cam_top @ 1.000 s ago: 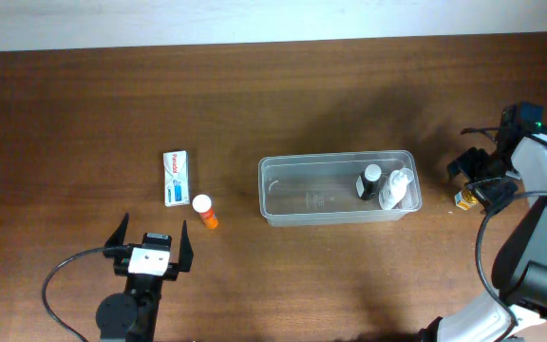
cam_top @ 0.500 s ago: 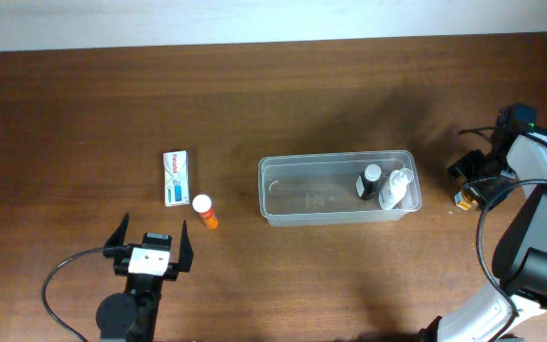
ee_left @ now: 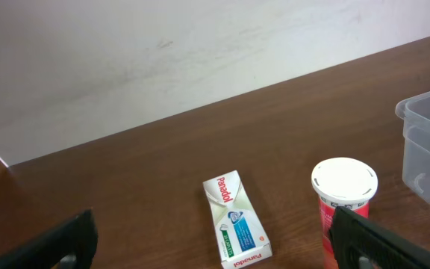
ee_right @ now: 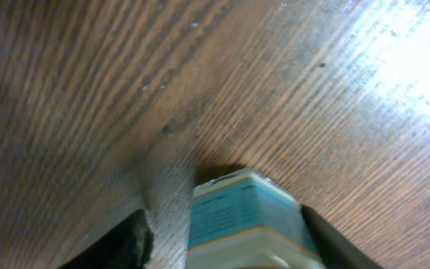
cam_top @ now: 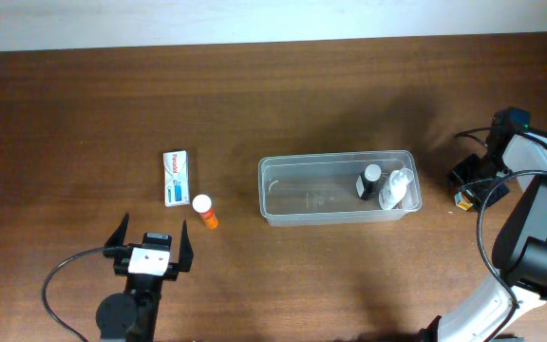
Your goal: Pack container
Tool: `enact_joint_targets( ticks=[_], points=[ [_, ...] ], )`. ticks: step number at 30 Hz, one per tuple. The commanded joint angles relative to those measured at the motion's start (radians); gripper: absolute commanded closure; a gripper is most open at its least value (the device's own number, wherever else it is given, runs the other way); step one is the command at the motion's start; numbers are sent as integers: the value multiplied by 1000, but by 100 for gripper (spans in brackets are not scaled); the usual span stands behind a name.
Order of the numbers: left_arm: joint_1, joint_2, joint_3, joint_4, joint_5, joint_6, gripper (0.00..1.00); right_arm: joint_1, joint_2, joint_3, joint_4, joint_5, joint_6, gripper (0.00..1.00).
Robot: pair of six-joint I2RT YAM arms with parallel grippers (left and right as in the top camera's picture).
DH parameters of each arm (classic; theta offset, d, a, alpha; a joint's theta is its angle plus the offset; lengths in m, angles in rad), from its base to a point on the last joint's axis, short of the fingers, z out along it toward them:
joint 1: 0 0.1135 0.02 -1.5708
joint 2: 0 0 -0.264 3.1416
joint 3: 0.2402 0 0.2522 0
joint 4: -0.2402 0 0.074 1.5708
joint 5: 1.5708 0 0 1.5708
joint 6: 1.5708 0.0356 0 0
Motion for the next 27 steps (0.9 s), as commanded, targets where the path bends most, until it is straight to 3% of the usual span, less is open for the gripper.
enact_joint_targets(
  ticks=[1, 5, 12, 20, 27],
  points=[
    [6, -8, -5, 0, 11, 1, 1, -2, 9, -6, 2, 14, 6, 48],
    [6, -8, -5, 0, 11, 1, 1, -2, 8, -2, -8, 14, 6, 57],
    [6, -8, -5, 0, 11, 1, 1, -2, 7, 79, -109, 10, -18, 57],
    [6, -8, -5, 0, 11, 1, 1, -1, -15, 306, -346, 8, -90, 59],
    [6, -8, -5, 0, 11, 1, 0, -4, -19, 284, -354, 15, -95, 56]
  ],
)
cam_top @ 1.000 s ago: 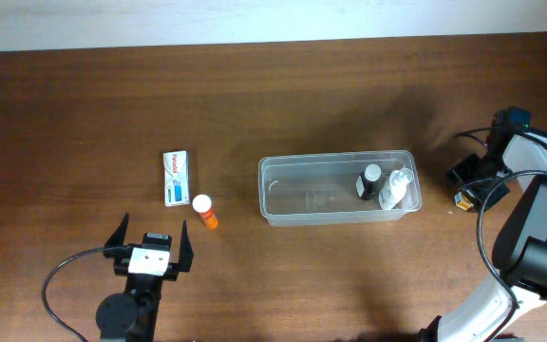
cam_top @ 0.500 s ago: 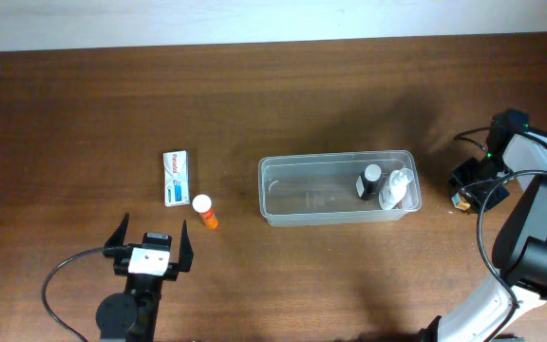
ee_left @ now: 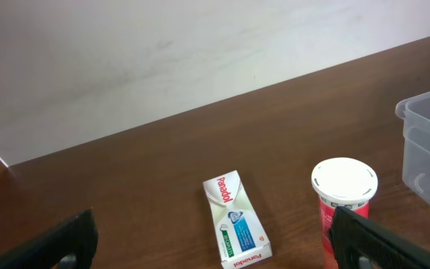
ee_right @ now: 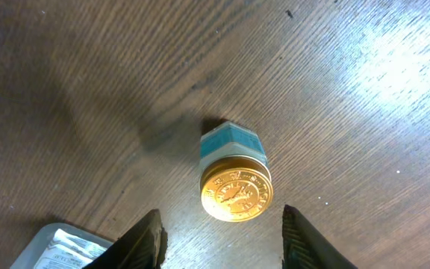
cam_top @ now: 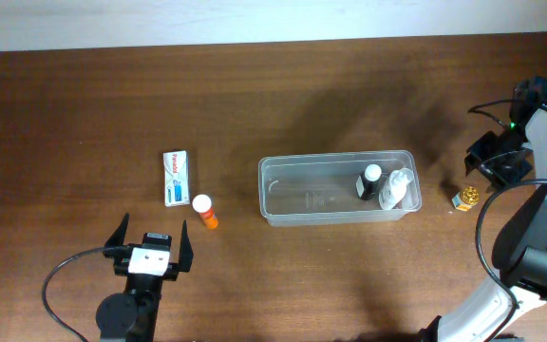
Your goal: Pack container
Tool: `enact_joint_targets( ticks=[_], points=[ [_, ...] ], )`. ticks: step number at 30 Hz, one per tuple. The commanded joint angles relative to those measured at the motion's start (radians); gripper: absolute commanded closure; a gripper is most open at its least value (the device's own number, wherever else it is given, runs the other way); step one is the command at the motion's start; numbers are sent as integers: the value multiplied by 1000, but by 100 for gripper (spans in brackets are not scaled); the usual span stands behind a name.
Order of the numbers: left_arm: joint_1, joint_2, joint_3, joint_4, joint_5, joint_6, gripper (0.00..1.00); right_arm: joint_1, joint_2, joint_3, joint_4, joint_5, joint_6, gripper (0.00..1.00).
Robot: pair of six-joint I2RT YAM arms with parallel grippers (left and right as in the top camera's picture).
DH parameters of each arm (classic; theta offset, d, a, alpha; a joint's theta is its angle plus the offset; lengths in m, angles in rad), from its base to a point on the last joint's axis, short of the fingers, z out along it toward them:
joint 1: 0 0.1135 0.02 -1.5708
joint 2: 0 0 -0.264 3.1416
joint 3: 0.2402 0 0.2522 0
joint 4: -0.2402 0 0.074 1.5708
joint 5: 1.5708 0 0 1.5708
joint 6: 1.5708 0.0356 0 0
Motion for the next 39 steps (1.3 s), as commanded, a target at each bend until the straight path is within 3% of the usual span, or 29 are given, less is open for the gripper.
enact_joint_targets(
  ticks=[1, 10, 32, 39],
  points=[
    [6, -8, -5, 0, 11, 1, 1, -4, -18, -32, 7, 13, -9, 56],
    [6, -8, -5, 0, 11, 1, 1, -4, -18, -199, 145, 13, -13, 55],
    [6, -8, -5, 0, 11, 1, 1, -2, -16, -305, 299, 13, -39, 55],
    [6, -8, -5, 0, 11, 1, 1, -2, -16, -304, 314, 13, -39, 72]
  ],
)
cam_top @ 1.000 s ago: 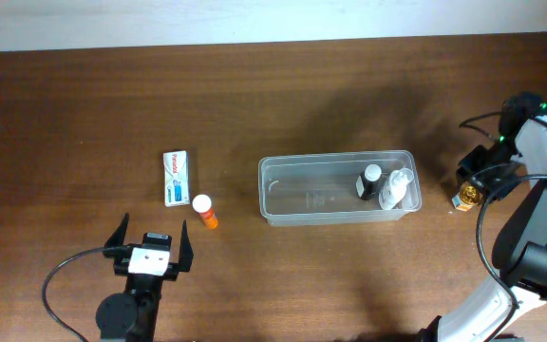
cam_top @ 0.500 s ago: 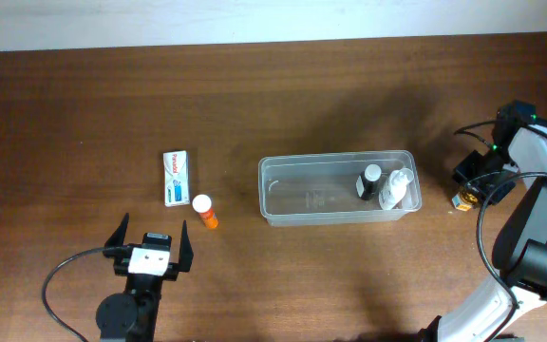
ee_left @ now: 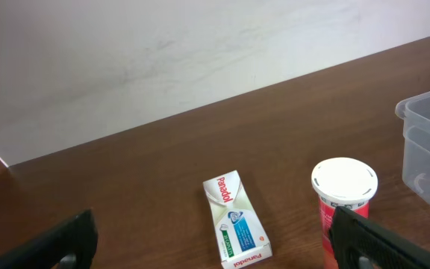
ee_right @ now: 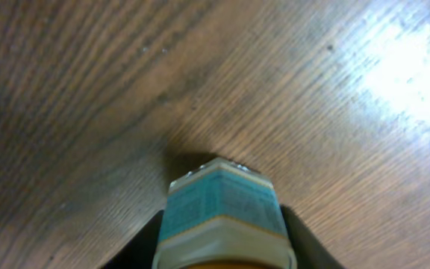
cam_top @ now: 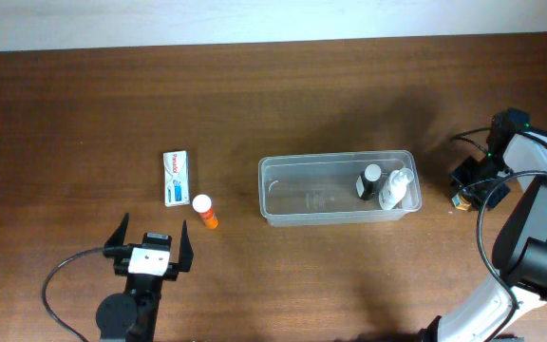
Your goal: Pack container
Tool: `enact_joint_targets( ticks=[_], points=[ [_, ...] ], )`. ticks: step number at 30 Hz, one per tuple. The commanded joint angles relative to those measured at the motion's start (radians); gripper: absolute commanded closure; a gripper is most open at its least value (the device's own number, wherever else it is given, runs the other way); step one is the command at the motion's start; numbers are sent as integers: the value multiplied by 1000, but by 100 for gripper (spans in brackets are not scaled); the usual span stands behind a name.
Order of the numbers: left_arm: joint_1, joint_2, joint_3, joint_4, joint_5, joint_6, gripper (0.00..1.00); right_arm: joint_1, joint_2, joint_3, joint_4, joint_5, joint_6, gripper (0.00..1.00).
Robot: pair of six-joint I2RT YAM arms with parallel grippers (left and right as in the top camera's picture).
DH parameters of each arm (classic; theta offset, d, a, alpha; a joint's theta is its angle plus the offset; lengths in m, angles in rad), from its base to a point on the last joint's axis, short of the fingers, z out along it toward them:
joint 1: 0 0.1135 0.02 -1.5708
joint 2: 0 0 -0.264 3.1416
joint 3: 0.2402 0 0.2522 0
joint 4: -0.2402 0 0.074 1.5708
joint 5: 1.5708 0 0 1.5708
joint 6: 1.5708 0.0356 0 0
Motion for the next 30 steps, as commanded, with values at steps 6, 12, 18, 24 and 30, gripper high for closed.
enact_joint_targets(
  ticks=[6, 12, 18, 24, 30],
  points=[
    [6, -8, -5, 1, 11, 1, 1, -2, -16, 5, -10, 13, 5, 74],
    [6, -8, -5, 1, 11, 1, 1, -2, -34, 114, -142, -5, -26, 74],
    [6, -8, -5, 1, 11, 1, 1, 0, -101, 331, -368, -64, -82, 74],
    [6, -8, -5, 1, 11, 1, 1, 52, -188, 588, -610, -78, -138, 73],
    [6, -8, -5, 1, 11, 1, 1, 249, -276, 664, -668, -77, -161, 73]
  ],
)
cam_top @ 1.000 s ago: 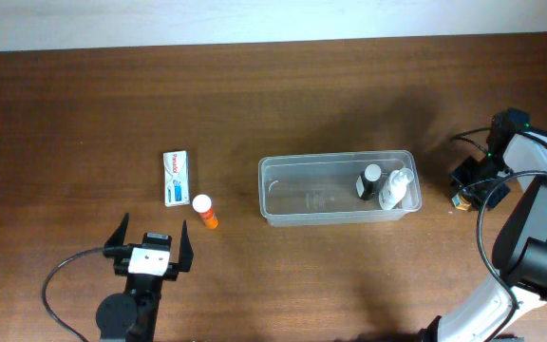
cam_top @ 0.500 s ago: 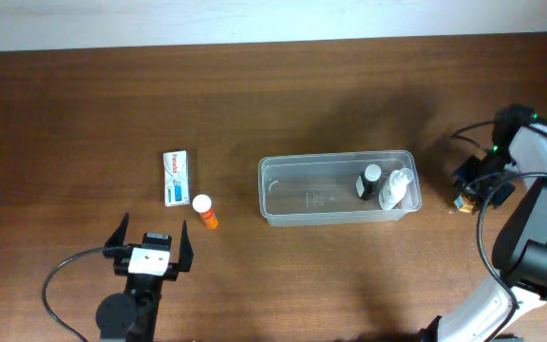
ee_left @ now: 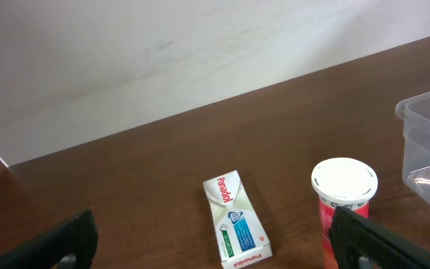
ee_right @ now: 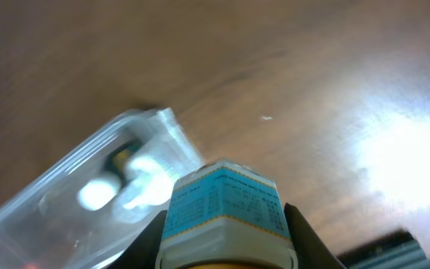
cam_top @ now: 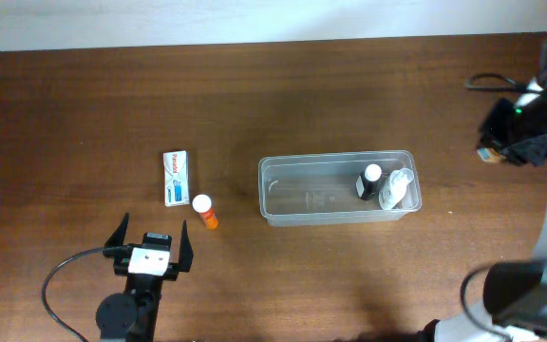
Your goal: Pack container
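A clear plastic container [cam_top: 292, 195] lies mid-table; inside its right end stand a black bottle [cam_top: 369, 180] and a white bottle [cam_top: 397, 187]. My right gripper [cam_top: 507, 142] is raised off the table to the container's right, shut on a small blue-labelled jar [ee_right: 225, 211] with a gold lid, and the container [ee_right: 95, 202] shows below it. Left of the container stand an orange tube with a white cap [cam_top: 204, 210] and a white Panadol box [cam_top: 175, 177]. My left gripper [ee_left: 215, 254] rests open near the front edge, facing the box [ee_left: 235, 217] and the tube [ee_left: 343, 196].
A black cable [cam_top: 490, 82] runs at the table's far right edge. The white wall edge [cam_top: 254, 19] borders the back of the table. The left arm's base [cam_top: 126, 309] sits at the front left.
My right gripper was low on the table around the blue-labelled jar; now it holds the jar lifted well above the table, farther back and to the right. The left arm is unchanged.
The right gripper was down at the jar on the table right of the container, then stood open above it with the jar standing free. It was down around the jar again, and now carries it in the air. The left gripper stayed still and open.
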Tool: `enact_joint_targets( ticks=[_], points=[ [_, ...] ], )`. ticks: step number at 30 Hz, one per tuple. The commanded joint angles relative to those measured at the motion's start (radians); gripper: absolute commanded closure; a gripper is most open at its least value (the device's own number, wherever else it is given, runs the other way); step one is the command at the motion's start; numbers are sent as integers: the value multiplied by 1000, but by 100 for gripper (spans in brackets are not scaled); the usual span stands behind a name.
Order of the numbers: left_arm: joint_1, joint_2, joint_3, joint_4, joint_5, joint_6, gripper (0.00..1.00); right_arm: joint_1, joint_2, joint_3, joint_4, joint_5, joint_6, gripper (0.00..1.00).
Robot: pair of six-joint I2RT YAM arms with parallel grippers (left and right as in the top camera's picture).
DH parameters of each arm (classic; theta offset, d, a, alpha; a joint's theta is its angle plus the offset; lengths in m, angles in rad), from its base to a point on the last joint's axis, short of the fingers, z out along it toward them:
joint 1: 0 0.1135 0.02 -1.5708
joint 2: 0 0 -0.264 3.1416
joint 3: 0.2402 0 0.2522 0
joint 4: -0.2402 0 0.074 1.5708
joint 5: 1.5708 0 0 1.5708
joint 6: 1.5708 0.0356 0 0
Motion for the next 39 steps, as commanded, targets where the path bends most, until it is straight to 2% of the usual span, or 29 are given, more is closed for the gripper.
enact_joint_targets(
  ticks=[1, 8, 14, 28, 39],
  points=[
    [6, -8, -5, 0, 11, 1, 1, 140, -43, 19, -7, -16, -26, 73],
    [6, -8, -5, 0, 11, 1, 1, 442, -5, 17, 0, 54, -25, 73],
    [6, -8, -5, 0, 11, 1, 1, 586, 90, 17, 11, 72, -26, 71],
    [6, -8, -5, 0, 11, 1, 1, 612, 272, 0, 6, 67, -26, 72],
    [6, -8, -5, 0, 11, 1, 1, 612, 272, -179, 185, -14, -63, 72]
  ],
)
